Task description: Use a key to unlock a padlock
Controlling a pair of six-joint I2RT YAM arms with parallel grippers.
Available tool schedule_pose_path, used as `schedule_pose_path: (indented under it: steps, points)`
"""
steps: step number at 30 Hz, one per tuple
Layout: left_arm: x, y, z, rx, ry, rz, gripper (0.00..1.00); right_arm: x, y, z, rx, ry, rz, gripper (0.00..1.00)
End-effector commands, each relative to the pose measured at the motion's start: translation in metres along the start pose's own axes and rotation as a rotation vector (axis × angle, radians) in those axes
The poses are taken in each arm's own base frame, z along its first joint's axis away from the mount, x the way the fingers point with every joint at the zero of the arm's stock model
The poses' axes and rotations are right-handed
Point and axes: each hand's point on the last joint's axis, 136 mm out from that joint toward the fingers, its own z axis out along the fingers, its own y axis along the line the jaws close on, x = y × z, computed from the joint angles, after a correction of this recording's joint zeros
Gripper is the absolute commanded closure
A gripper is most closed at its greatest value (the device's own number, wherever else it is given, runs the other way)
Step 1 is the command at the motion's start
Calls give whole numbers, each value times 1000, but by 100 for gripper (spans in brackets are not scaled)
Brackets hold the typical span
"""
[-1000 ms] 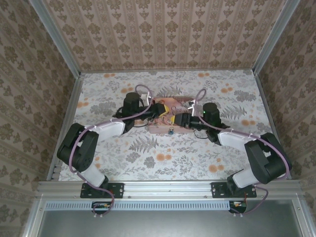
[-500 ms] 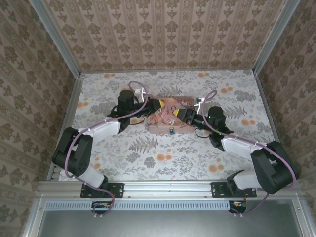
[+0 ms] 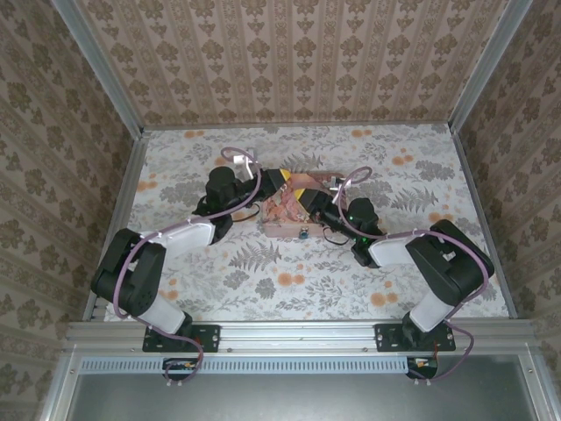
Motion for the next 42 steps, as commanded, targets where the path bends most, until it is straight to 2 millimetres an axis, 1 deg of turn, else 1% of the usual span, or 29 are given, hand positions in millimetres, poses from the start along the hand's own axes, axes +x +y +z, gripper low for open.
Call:
schedule_pose_path:
  steps: [1,8,14,20,26,31,35,37,39,41,42]
  points:
    - [-16,-24,-4,77,-85,26,100,-13,34,7,-112,-74,3,56]
    - [-15,-24,-3,88,-100,16,100,-14,48,13,-142,-82,2,57]
    - [-13,-26,-1,98,-99,10,100,-16,50,17,-149,-86,10,59]
    - [-9,-24,0,94,-94,9,100,-19,59,21,-172,-87,10,60]
    - [-8,-24,1,92,-93,7,100,-20,61,26,-181,-81,21,60]
    - [-8,-23,1,87,-99,10,100,-14,58,29,-177,-64,30,65]
    - [-10,-22,2,84,-104,9,100,-9,56,29,-174,-52,31,73]
    - [-10,-21,2,81,-105,7,100,-7,53,29,-167,-49,35,79]
    - [-9,-21,3,80,-103,6,100,-7,51,29,-162,-47,38,88]
    - [-10,-21,4,78,-103,5,100,-6,49,29,-157,-44,39,98]
    - [-9,-20,5,75,-99,2,100,-6,49,29,-156,-44,38,100]
